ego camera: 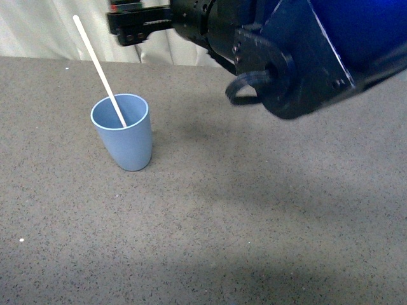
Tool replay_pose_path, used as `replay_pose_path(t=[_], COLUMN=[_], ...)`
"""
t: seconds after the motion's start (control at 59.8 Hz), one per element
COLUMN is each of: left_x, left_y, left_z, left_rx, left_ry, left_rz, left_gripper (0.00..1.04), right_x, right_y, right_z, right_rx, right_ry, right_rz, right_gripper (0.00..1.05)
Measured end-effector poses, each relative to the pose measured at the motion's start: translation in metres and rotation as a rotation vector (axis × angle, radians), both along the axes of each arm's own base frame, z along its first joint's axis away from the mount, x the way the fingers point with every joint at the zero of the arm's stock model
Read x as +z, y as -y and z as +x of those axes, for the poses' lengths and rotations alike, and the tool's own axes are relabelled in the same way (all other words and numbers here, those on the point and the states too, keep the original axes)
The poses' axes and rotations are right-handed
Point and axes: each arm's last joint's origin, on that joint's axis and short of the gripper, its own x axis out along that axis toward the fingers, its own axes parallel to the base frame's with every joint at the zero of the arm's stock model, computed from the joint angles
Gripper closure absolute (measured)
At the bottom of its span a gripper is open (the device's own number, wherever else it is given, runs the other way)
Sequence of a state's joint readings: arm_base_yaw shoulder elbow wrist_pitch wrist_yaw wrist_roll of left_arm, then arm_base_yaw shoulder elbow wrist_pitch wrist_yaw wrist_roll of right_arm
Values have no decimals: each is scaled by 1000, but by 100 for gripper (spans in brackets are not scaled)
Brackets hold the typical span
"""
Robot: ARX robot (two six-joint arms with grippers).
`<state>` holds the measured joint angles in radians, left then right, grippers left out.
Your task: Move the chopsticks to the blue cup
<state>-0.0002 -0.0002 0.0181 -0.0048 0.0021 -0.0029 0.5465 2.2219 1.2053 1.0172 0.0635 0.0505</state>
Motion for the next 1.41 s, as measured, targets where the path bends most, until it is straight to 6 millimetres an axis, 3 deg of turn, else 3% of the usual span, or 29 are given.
replay_pose_path(t=[0.134,0.234,0.452,0.602,0.836,1.405], left_x=[0,0,0,0,0,0], left_y=[0,0,0,0,0,0], left_z=[0,0,0,0,0,0], left_rx=[3,3,2,3,2,3], left_ry=[0,0,0,0,0,0], left_rz=[0,0,0,0,0,0], left_gripper=[7,7,7,7,7,7], right_x=[9,19,17,27,24,25], right_y=[57,113,163,182,207,235], right_z=[-36,-73,-127,-153,-190,-240], right_rx=[-414,-484,-476,-466,-480,-484], right_ry=[23,37,-20,11,-5,-4], right_rz=[-18,-22,-70,-50,-57,-53], right_gripper=[45,68,104,104,104,104])
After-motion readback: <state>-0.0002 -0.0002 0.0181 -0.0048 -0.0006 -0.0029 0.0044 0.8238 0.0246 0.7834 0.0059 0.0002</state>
